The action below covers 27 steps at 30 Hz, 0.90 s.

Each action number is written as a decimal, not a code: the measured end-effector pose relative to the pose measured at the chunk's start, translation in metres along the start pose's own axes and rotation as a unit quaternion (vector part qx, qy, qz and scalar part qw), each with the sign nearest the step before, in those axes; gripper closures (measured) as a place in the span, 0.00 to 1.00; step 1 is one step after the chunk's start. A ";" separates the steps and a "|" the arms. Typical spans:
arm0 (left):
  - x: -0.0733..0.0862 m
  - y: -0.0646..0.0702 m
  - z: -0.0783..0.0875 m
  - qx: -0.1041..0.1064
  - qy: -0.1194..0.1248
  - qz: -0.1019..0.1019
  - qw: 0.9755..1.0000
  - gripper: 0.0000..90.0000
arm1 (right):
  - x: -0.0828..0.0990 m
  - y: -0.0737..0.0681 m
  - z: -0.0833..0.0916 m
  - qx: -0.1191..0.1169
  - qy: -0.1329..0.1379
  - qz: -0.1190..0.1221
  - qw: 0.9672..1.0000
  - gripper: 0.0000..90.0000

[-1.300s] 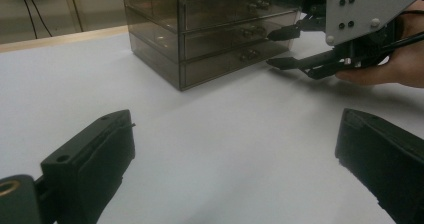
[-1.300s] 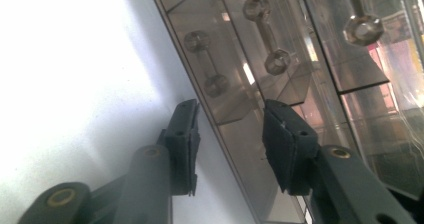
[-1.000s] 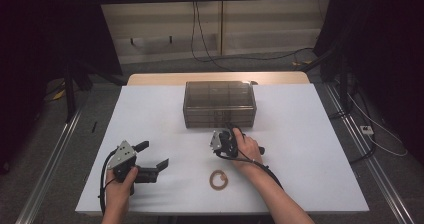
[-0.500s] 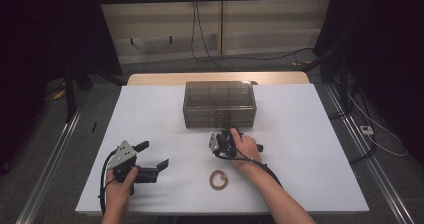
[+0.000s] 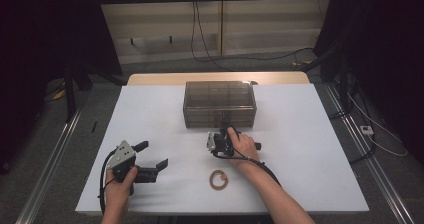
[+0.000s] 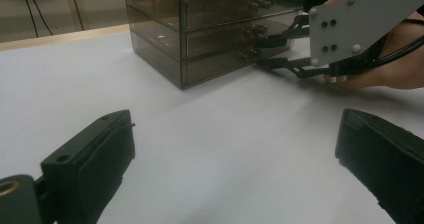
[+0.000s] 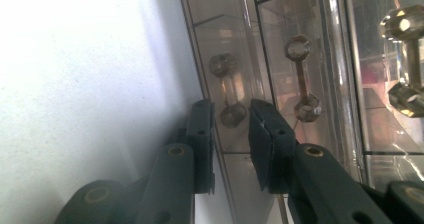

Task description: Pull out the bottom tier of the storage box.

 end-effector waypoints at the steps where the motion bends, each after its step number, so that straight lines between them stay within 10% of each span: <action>1: 0.000 0.000 0.000 0.000 0.000 -0.001 1.000 0.03 | 0.000 0.000 0.000 -0.001 0.000 0.001 1.000 0.81; 27: 0.000 0.000 -0.001 0.000 0.000 -0.001 1.000 0.03 | -0.004 0.000 -0.001 0.008 -0.008 0.024 1.000 0.86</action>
Point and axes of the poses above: each handheld gripper's, and its own axes: z roughly backward along the jaws, x roughly out of its underside, y roughly to its right, the point moved 10 cm from there along -z, roughly forward along the jaws, and after that the axes turned 3 degrees about x, right-handed, at the moved point
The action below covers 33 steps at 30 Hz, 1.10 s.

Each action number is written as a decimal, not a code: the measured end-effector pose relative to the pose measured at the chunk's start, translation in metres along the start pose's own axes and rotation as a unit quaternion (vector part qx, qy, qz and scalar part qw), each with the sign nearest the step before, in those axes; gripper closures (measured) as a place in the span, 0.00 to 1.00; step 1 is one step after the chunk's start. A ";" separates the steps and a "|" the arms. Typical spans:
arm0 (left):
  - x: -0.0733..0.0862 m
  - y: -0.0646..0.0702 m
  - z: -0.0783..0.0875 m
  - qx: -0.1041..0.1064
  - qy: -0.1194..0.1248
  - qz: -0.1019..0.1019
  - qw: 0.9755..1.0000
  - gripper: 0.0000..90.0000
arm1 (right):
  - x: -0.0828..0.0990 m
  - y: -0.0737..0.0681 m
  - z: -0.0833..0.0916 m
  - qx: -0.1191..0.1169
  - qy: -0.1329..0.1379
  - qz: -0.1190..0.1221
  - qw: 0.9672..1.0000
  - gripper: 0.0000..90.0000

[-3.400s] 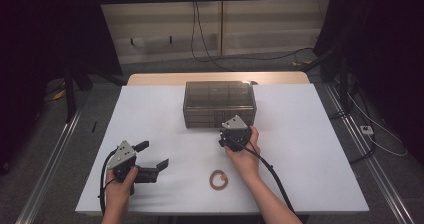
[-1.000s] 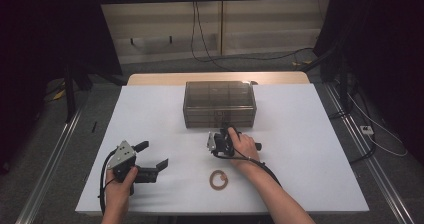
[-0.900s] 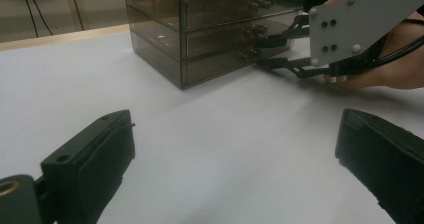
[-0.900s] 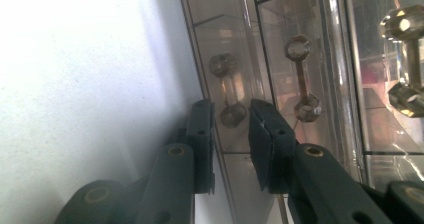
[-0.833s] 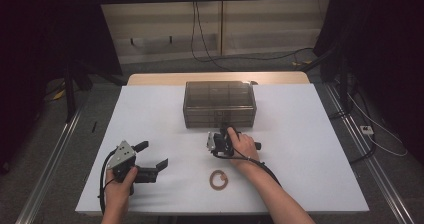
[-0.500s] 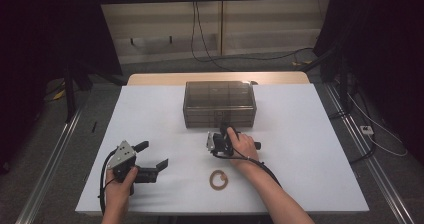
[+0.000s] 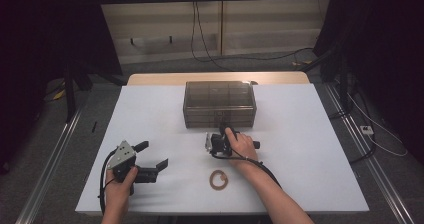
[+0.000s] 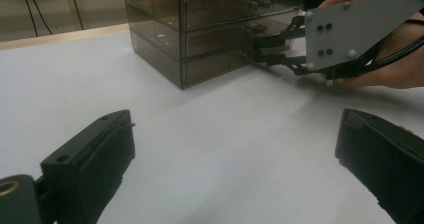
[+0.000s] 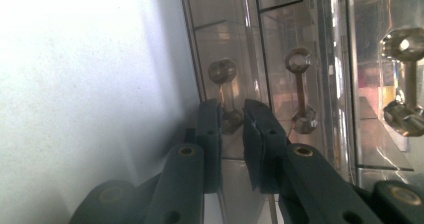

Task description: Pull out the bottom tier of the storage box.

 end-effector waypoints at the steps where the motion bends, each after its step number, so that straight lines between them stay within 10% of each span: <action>1: 0.000 0.000 0.000 0.000 0.000 0.000 1.000 0.03 | 0.000 0.000 0.000 -0.001 -0.003 -0.002 1.000 0.86; 33: 0.000 0.000 0.000 0.001 0.000 0.002 1.000 0.03 | -0.003 0.000 -0.001 0.004 -0.011 0.009 1.000 0.88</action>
Point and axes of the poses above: each handheld gripper's, and its own axes: z roughly backward along the jaws, x roughly out of its underside, y roughly to its right, the point moved 10 cm from there along -z, roughly forward along the jaws, and after that the axes turned 3 degrees about x, right-handed, at the moved point
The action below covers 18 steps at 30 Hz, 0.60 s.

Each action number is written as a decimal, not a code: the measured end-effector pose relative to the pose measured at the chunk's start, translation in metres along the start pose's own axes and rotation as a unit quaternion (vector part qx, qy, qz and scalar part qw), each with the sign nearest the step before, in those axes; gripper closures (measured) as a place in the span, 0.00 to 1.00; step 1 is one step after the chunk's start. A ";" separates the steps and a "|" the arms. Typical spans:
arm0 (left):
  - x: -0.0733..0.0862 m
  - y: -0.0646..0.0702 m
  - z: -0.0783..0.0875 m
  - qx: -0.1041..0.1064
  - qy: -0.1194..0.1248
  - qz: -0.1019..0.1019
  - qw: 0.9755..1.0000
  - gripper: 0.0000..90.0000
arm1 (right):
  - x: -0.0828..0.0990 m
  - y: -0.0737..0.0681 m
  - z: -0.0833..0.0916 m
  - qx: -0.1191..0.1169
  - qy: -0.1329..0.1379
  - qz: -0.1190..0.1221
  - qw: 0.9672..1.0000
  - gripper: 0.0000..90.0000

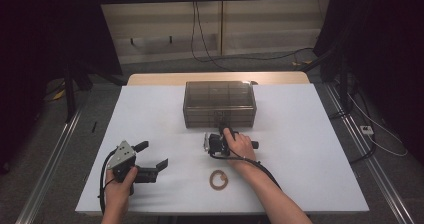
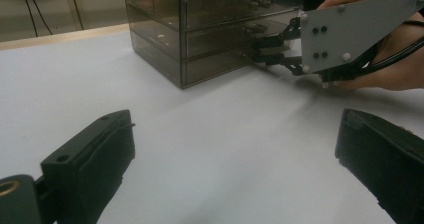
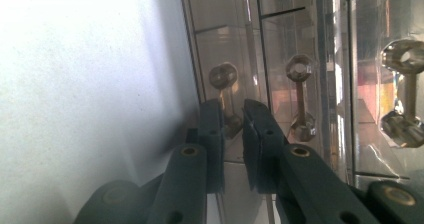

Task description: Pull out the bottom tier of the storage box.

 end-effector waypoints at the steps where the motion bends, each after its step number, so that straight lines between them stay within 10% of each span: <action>1: 0.000 0.000 0.000 0.000 0.000 0.000 1.000 0.03 | 0.000 0.000 0.000 0.001 0.000 0.002 1.000 0.88; 18: 0.000 0.000 0.000 0.001 -0.002 -0.003 1.000 0.03 | 0.000 0.000 0.002 0.014 -0.008 0.012 1.000 0.88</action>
Point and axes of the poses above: each handheld gripper's, and its own axes: z roughly backward along the jaws, x roughly out of its underside, y roughly to its right, the point moved 10 cm from there along -z, roughly forward along the jaws, and after that the axes turned 3 degrees about x, right-handed, at the moved point
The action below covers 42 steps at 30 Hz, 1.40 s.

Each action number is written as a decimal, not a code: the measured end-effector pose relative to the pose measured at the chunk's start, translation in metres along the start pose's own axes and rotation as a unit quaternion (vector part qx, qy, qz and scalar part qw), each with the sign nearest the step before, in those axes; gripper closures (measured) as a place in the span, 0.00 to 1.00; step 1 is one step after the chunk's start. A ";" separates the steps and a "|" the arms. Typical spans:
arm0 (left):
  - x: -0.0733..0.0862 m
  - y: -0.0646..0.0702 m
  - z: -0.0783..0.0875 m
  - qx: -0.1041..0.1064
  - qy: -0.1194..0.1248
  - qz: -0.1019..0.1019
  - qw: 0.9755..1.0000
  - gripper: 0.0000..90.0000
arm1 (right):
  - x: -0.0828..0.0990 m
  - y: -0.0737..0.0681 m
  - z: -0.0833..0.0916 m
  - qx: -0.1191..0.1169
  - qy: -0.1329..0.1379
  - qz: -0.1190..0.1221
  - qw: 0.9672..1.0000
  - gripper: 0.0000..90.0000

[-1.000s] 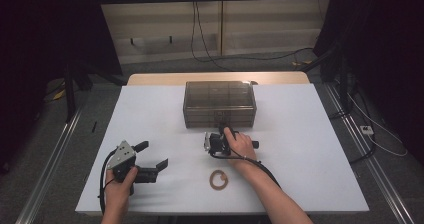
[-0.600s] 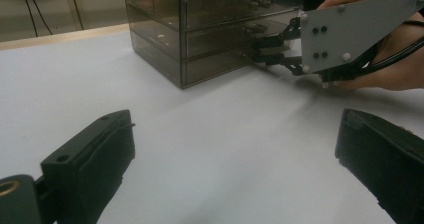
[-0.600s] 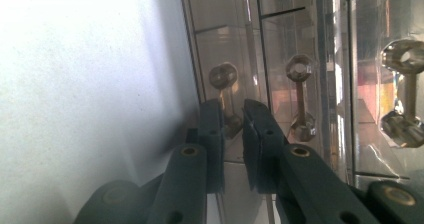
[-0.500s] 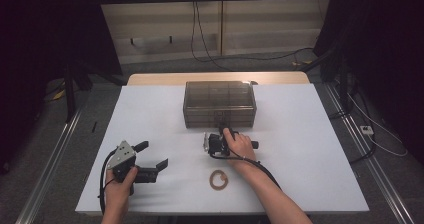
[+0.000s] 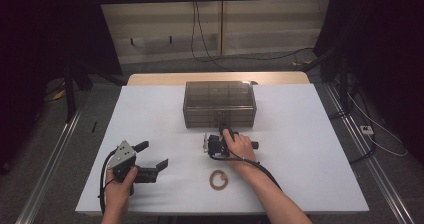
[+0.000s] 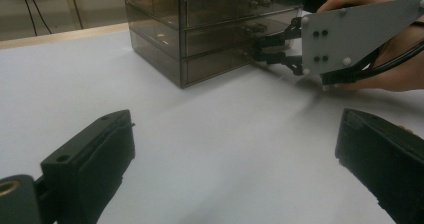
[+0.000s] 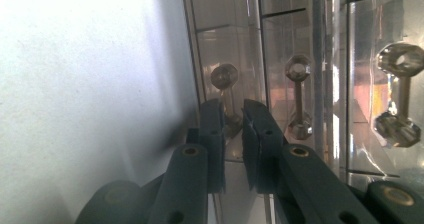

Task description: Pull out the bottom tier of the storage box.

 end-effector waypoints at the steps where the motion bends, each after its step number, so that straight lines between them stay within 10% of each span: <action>1: 0.000 0.000 0.000 0.000 0.000 0.000 1.000 0.03 | 0.000 0.000 0.000 -0.001 0.002 -0.001 1.000 0.88; 30: -0.001 0.000 0.001 -0.003 0.004 0.005 1.000 0.03 | 0.001 -0.007 0.009 0.012 0.003 0.023 1.000 0.89; 32: -0.001 -0.001 0.002 -0.004 0.003 0.003 1.000 0.03 | -0.001 -0.005 0.010 0.024 0.014 0.027 0.999 1.00; 42: 0.000 -0.001 0.001 -0.004 0.001 0.004 1.000 0.03 | 0.008 -0.005 0.012 0.018 0.008 0.008 1.000 0.90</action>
Point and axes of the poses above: each handheld gripper's, and its own axes: z roughly backward along the jaws, x roughly out of its underside, y roughly to its right, the point moved 10 cm from there along -z, roughly forward along the jaws, and after that the axes turned 3 degrees about x, right-handed, at the moved point
